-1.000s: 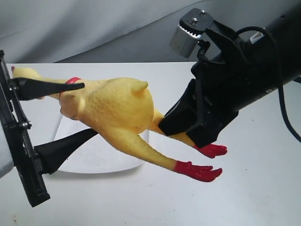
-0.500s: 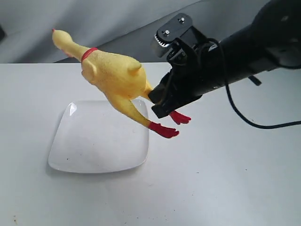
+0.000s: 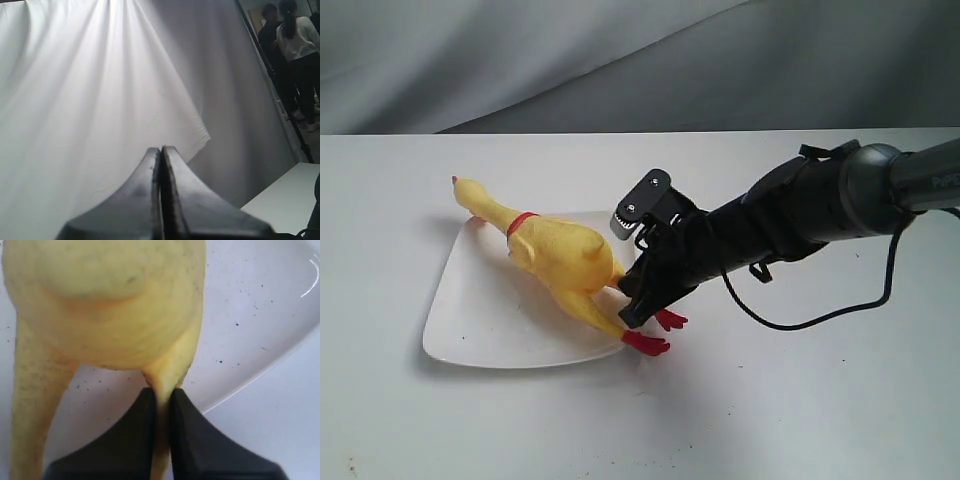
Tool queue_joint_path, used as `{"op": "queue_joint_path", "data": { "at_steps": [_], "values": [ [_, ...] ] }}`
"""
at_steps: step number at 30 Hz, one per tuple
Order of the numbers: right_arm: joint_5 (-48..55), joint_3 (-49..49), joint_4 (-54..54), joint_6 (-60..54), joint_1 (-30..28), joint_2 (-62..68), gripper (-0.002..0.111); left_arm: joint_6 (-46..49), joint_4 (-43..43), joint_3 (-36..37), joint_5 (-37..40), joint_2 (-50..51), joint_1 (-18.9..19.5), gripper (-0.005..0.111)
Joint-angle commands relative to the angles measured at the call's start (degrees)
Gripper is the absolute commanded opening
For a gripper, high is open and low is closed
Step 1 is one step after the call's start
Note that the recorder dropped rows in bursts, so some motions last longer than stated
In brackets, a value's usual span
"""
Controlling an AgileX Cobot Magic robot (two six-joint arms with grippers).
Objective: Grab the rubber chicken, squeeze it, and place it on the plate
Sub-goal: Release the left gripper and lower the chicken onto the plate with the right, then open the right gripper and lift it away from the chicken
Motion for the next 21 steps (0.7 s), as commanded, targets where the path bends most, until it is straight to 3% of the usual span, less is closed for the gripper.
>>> {"op": "queue_joint_path", "data": {
  "at_steps": [1, 3, 4, 7, 10, 13, 16, 19, 21],
  "values": [
    [0.0, -0.4, 1.0, -0.7, 0.0, -0.2, 0.0, -0.6, -0.6, -0.2, 1.8, -0.2, -0.3, 0.001],
    [-0.3, -0.4, 0.9, 0.3, 0.0, -0.2, 0.007, -0.6, -0.6, -0.2, 1.9, -0.2, -0.3, 0.001],
    [-0.3, -0.4, -0.5, 2.5, 0.0, -0.2, 0.022, -0.6, -0.6, -0.2, 2.0, -0.2, -0.3, 0.001],
    [-0.4, -0.4, -4.7, 6.7, 0.0, -1.2, 0.044, -0.6, -0.6, -0.2, 3.4, -0.2, -0.3, 0.001],
    [-0.1, -0.4, -14.5, 14.8, -0.1, -4.3, 0.051, -0.6, -0.6, -0.2, 5.5, -0.2, -0.3, 0.001],
    [0.2, -0.4, -28.9, 27.8, -0.1, -10.5, 0.045, -0.6, -0.6, -0.2, 6.3, -0.2, -0.3, 0.001],
    [2.0, -0.4, -40.4, 41.3, -0.1, -19.5, 0.025, -0.6, -0.6, -0.2, 6.3, -0.2, -0.3, 0.001],
    [3.7, -0.4, -45.9, 45.6, -0.1, -28.5, 0.0, -0.6, -0.6, -0.2, 6.3, -0.2, -0.3, 0.001],
    [4.4, -0.4, -46.1, 45.7, 0.0, -34.0, 0.0, -0.6, -0.6, -0.2, 6.3, -0.2, -0.3, 0.001]
  ]
}}
